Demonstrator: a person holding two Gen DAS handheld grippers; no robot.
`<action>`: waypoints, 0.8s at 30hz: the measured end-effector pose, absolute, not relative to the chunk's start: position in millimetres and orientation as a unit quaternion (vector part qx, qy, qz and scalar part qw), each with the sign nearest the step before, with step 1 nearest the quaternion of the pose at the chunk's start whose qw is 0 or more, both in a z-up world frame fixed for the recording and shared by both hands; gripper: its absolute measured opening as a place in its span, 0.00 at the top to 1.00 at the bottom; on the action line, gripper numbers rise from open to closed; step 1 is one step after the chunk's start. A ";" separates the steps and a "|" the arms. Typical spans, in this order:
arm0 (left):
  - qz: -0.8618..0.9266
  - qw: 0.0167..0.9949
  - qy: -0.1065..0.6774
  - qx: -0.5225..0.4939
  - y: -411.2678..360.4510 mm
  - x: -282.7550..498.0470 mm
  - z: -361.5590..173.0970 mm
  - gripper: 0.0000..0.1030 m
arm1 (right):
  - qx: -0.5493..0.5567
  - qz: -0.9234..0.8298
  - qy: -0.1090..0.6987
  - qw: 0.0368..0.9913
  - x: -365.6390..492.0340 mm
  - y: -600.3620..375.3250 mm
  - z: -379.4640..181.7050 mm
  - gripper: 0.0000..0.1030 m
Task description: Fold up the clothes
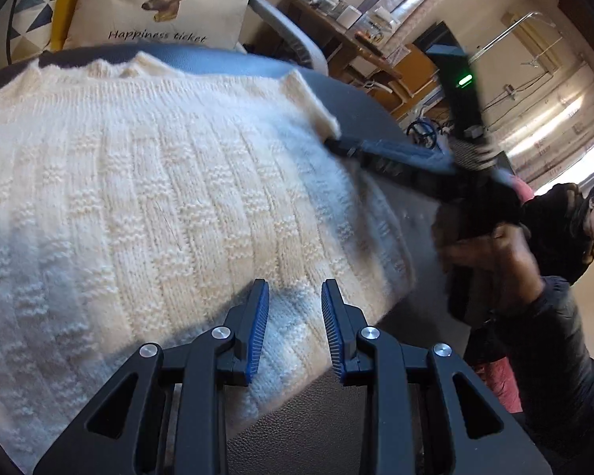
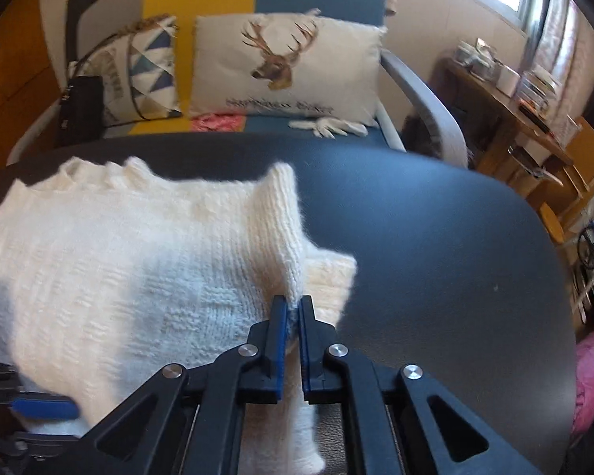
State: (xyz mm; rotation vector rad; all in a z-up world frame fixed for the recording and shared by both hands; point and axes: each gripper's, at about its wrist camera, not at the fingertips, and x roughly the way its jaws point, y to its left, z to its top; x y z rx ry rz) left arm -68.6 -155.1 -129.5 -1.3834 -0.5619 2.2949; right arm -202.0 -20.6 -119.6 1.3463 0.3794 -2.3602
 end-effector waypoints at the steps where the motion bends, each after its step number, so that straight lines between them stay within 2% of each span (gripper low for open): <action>1: 0.828 0.192 -0.192 -0.491 -161.9 -69.7 -122.0 0.71 | 0.489 -0.839 0.132 0.198 -203.9 -19.0 -125.4 0.96; 4: 0.839 0.180 -0.185 -0.478 -178.5 -69.5 -111.8 0.71 | 0.490 -0.840 0.075 0.223 -207.7 -10.8 -107.3 0.94; 8: 0.859 0.139 -0.188 -0.456 -217.8 -74.4 -99.7 0.71 | 0.466 -0.849 0.038 0.244 -207.0 -14.1 -77.0 0.81; 13: 0.866 0.058 -0.187 -0.461 -263.2 -85.0 -111.7 0.71 | 0.482 -0.823 0.037 0.298 -209.4 -59.2 -84.4 0.81; 17: 0.870 0.031 -0.175 -0.460 -278.7 -80.0 -118.8 0.71 | 0.526 -0.810 0.077 0.247 -215.1 -76.5 -118.4 0.83; 20: 0.888 0.018 -0.149 -0.435 -274.4 -72.9 -103.1 0.71 | 0.519 -0.816 0.037 0.253 -212.6 -70.3 -106.1 0.81; 24: 0.906 -0.017 -0.123 -0.404 -282.3 -63.1 -81.5 0.71 | 0.490 -0.813 0.022 0.314 -191.1 -82.6 -87.2 0.81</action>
